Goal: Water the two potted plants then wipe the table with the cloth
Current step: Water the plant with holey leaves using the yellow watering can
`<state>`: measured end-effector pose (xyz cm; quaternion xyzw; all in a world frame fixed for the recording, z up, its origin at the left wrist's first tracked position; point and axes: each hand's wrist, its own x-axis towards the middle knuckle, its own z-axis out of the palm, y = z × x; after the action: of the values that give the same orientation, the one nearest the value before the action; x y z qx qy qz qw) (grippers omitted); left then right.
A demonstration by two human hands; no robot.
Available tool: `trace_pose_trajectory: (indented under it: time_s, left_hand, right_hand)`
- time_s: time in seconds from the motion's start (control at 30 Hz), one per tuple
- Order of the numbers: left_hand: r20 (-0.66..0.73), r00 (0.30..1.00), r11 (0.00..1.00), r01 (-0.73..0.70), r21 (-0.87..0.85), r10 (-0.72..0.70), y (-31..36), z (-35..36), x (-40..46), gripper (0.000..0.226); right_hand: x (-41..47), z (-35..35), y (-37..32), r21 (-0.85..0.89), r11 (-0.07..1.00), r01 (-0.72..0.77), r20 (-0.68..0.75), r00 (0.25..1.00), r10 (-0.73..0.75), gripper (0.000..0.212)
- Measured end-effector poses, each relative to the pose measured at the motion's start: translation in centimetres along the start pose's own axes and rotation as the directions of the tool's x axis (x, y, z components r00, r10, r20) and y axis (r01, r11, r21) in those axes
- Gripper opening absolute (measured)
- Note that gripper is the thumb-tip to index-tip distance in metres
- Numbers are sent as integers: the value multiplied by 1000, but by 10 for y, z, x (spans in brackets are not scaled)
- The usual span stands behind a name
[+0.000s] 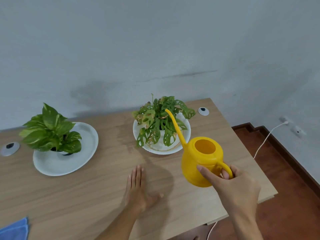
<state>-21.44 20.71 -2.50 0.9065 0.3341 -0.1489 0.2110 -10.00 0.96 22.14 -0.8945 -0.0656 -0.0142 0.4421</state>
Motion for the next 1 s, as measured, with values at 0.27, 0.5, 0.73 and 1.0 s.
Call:
trace_pose_trajectory:
  time_s: [0.27, 0.5, 0.73, 1.0]
  left_hand:
    - [146, 989, 999, -19, 41, 13, -2, -9, 4, 152]
    - [147, 989, 1000, -17, 14, 14, 1, -13, 0, 149]
    - [127, 992, 1000, -20, -18, 22, 1, -13, -1, 149]
    - [93, 994, 998, -50, -34, 53, -3, -7, 0, 151]
  right_hand:
    - [7, 1, -23, -86, 993, 86, -1, 996, -86, 60]
    - [8, 0, -37, -134, 983, 127, -8, 992, -129, 58]
    - [9, 0, -43, -161, 978, 135, 1, 991, -136, 56]
    - [9, 6, -49, -112, 980, 167, 11, 986, -167, 54]
